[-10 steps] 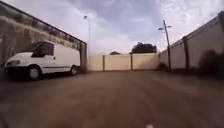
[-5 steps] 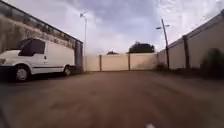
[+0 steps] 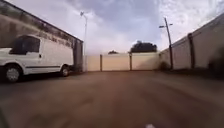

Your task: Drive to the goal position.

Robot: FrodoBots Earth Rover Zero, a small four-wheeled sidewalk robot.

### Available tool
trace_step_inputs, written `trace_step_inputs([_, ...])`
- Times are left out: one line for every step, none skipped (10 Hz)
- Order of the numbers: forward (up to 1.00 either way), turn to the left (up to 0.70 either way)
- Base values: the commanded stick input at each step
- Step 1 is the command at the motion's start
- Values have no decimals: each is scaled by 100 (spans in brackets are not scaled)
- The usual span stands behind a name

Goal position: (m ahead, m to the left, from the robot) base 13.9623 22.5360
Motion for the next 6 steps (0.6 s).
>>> trace_step_inputs([100, 0])
trace_step_inputs([100, 0])
trace_step_inputs([100, 0])
trace_step_inputs([100, 0])
trace_step_inputs([100, 0])
trace_step_inputs([100, 0])
